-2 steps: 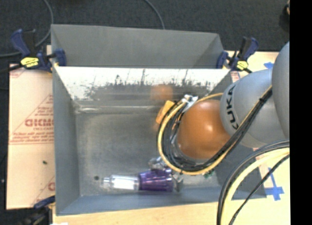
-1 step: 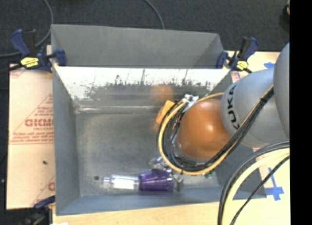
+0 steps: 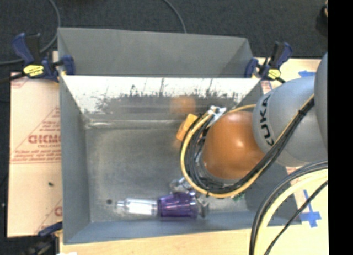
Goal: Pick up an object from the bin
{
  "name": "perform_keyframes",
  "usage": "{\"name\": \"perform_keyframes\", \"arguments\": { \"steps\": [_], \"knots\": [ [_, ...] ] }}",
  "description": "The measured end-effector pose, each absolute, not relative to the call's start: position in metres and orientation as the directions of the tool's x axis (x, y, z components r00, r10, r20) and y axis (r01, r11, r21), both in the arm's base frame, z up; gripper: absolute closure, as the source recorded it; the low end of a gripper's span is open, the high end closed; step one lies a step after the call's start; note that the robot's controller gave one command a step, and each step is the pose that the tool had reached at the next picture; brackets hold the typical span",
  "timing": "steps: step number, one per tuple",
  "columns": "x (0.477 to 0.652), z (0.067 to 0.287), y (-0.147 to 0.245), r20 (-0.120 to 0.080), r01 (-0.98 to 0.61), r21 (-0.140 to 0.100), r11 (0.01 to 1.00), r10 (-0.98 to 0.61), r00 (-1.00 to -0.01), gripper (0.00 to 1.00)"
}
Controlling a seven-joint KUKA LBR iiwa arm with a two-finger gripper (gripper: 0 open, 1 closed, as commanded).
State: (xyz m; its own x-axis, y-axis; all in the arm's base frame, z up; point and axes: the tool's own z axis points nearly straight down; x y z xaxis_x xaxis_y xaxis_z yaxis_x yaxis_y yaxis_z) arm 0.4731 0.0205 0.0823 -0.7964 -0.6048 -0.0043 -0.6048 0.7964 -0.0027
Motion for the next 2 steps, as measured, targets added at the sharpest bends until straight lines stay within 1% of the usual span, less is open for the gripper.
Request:
{"name": "perform_keyframes", "arguments": {
  "steps": [1,2],
  "knots": [
    [0.472,0.103,0.020,-0.001,-0.604,0.000,0.797,-0.604,-0.797,1.00],
    [0.474,0.123,0.020,-0.007,-0.602,-0.004,0.798,-0.603,-0.798,1.00]
  ]
}}
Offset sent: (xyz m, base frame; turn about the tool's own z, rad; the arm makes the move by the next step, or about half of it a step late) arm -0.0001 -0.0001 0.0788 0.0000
